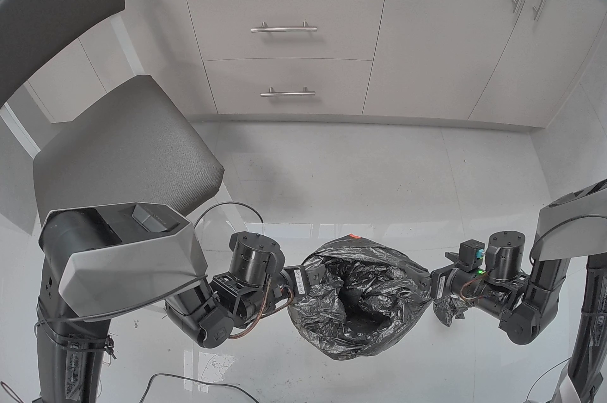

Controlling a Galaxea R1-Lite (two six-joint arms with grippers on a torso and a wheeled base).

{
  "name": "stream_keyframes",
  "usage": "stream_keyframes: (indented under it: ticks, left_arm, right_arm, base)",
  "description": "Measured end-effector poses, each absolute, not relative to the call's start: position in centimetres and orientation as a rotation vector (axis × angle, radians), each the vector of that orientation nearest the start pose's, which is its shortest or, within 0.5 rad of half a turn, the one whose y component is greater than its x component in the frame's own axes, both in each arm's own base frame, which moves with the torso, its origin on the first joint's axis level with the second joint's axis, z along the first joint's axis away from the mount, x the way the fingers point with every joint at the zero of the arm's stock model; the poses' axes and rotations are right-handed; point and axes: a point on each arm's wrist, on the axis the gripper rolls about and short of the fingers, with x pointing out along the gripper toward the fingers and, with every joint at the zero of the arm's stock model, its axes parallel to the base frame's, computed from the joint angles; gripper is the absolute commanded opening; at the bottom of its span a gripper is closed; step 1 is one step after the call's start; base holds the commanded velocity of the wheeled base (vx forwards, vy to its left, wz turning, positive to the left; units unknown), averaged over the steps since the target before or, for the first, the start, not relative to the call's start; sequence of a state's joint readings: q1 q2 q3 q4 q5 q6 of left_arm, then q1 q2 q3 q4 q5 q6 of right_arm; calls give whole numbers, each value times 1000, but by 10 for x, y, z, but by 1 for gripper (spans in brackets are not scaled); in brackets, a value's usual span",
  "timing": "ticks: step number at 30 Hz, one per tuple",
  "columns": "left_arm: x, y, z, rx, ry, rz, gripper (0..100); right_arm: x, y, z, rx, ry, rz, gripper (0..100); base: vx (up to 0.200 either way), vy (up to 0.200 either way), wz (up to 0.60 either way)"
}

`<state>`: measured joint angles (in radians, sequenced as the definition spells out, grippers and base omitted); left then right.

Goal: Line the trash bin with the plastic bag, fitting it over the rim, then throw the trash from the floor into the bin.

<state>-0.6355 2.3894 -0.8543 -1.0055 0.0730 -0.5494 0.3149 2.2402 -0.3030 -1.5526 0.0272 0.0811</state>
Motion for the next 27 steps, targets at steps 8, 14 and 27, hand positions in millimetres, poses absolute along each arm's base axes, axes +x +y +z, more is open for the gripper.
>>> stream_keyframes:
  ticks: [8,14,27]
  left_arm:
    - [309,-223,-10,-392,661,-424,100]
    - [307,-221,-7,-400,659,-426,100]
    - [308,-221,-4,-408,635,-432,100]
  right_arm:
    - [303,119,-11,-55,386,348,100]
    - [314,142,-28,-100,416,379,100]
    - [349,155,-41,-120,379,284,100]
  base:
    - [0,0,0]
    - [0,0,0]
    - [0,0,0]
